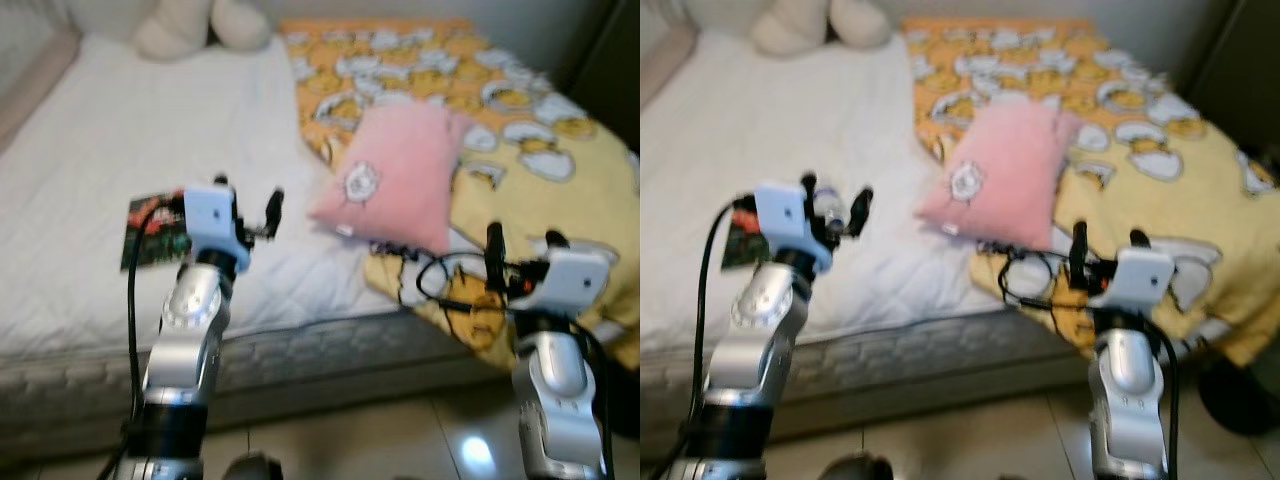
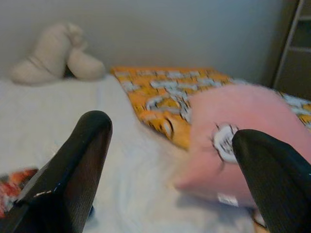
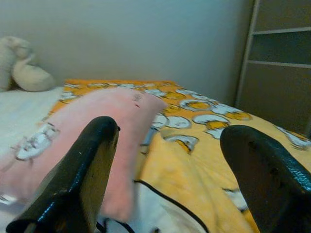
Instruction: Clean up the room
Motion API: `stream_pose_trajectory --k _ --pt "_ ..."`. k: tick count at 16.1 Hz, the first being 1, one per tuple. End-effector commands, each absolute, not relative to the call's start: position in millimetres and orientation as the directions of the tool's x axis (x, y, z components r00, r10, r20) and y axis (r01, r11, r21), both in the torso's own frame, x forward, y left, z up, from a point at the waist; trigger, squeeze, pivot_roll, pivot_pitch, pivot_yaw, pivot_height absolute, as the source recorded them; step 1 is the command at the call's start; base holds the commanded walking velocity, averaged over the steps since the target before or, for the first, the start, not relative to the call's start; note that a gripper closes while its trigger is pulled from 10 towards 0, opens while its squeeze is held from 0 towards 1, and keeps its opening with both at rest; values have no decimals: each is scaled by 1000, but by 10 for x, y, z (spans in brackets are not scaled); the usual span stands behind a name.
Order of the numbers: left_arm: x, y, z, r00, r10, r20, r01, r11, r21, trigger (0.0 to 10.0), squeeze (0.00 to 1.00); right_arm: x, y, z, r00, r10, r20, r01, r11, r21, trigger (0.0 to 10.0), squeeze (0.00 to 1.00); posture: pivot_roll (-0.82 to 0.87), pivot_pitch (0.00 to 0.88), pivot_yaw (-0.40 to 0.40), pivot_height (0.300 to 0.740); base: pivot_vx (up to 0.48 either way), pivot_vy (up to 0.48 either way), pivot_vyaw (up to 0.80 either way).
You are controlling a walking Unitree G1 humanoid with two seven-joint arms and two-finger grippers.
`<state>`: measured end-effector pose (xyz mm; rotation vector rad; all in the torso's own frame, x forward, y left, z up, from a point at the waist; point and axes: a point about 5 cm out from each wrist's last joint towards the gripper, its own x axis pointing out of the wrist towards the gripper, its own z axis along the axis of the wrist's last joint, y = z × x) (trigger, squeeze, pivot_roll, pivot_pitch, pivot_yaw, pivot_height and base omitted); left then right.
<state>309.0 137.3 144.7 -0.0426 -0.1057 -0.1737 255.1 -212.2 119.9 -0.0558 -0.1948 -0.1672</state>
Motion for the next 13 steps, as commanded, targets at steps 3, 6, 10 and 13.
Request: stream_pose_trajectory --k 3,6,10,13 --pt "3105 1315 1348 979 -196 65 200 977 -69 10000 0 2571 -2130 1228 964 -163 210 174 984 -34 10000 0 -150 0 39 740 0 0 0" --pt "3201 1248 1468 971 -211 109 219 974 -60 10000 0 2605 -2108 1240 962 -158 222 172 984 -43 10000 0 -159 0 43 740 480 0 0" --pt "3232 1270 1428 978 -187 90 196 975 -108 10000 0 2670 -2101 1262 965 -148 219 161 986 -42 10000 0 -159 0 46 740 480 0 0" --pt "3257 1232 1429 976 -200 89 209 973 -96 10000 0 2699 -2092 1258 969 -141 205 150 988 -30 10000 0 -156 0 41 740 480 0 696"
